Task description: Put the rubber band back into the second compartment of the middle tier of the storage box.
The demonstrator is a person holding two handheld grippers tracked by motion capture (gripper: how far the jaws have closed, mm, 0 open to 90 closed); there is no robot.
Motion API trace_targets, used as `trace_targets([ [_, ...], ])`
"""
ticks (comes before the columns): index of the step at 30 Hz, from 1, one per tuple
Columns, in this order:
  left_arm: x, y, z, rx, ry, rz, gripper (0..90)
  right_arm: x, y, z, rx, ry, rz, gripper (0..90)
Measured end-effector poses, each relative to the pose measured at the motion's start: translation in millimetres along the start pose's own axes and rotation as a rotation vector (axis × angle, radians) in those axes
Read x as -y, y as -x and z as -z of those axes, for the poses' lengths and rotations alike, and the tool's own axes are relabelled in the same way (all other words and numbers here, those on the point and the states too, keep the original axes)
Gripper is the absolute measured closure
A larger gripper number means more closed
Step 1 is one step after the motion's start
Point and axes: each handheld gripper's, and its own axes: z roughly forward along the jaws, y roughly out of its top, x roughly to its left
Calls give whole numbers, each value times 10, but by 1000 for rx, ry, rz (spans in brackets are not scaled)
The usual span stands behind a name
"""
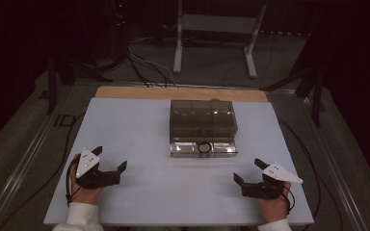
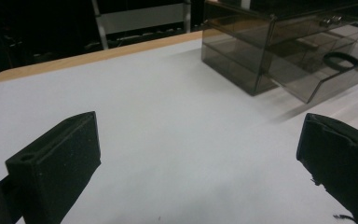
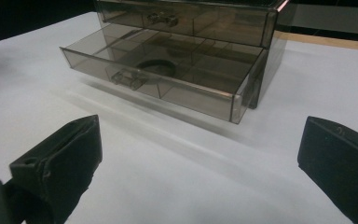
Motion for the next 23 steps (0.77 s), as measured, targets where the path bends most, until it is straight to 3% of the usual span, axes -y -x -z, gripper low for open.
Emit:
trace_targets([
  [6,70,-12,67,-31,22,12,3,-2,34,4,-11,3,2,2],
  [10,73,-48,137,-58,63,38,3,5,43,1,-16,-7,3,2],
  [17,76,-61,185,-64,89,55,3,15,24,-38,-12,-37,15,3],
  [23,83,-69,184,-75,86,62,3,60,54,-112,-14,-115,-2,2],
])
